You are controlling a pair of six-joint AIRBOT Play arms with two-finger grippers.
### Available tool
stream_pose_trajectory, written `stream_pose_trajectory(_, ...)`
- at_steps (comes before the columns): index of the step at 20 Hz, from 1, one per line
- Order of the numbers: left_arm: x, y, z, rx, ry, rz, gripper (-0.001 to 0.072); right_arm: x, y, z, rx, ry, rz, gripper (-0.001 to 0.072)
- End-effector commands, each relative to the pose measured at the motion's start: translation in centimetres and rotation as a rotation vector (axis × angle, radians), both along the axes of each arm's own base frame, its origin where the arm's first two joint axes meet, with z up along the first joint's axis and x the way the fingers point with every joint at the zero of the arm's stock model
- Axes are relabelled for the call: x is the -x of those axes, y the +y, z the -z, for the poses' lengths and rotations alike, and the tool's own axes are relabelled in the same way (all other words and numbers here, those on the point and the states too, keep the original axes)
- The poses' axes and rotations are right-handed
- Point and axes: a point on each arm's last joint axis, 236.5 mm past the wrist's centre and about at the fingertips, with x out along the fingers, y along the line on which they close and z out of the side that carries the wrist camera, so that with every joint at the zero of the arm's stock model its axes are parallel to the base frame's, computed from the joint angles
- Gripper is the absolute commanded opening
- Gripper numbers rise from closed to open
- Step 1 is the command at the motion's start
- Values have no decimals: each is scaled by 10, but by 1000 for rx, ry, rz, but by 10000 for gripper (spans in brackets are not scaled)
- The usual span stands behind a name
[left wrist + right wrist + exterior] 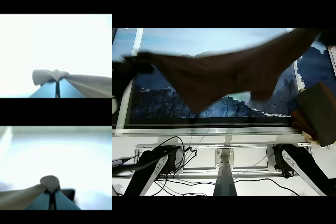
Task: Fold the clothes and pants, and hang the long-sleeved shirts on hangers.
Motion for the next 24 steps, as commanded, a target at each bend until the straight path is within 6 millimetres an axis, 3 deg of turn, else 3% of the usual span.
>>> stream_pose_trajectory(1, 71, 29, -179, 13, -601, -121, 14, 92, -9, -124, -33, -367, 3, 17)
stream_pose_trajectory(3, 125, 34, -222, 26, -783, -147, 14, 136, -11, -152, -47, -467, -2, 18)
stream_pose_trajectory(5, 162, 33, -237, 29, -850, -143, 14, 169, -8, -165, -71, -523, -28, 18)
stream_pose_trajectory(7, 182, 28, -238, 23, -843, -125, 14, 181, -4, -158, -76, -501, -53, 17)
stream_pose_trajectory(9, 172, 18, -214, 8, -714, -84, 13, 167, 0, -133, -55, -392, -62, 17)
stream_pose_trajectory(11, 130, 5, -160, 12, -458, -25, 12, 131, 4, -95, -34, -243, -64, 17)
stream_pose_trajectory(13, 78, -1, -96, -14, -201, 2, 12, 80, 4, -51, -9, -90, -49, 17)
stream_pose_trajectory(15, 22, 0, -31, -30, 15, 9, 13, 23, 5, 6, 16, 83, -34, 17)
stream_pose_trajectory(17, -27, -1, 36, -19, 196, 16, 13, -31, 10, 79, 29, 282, -35, 18)
stream_pose_trajectory(21, -87, -9, 177, 6, 511, 34, 14, -102, 19, 244, 38, 658, -39, 18)
stream_pose_trajectory(24, -111, -4, 249, 11, 614, 11, 14, -142, 21, 332, 33, 780, -23, 18)
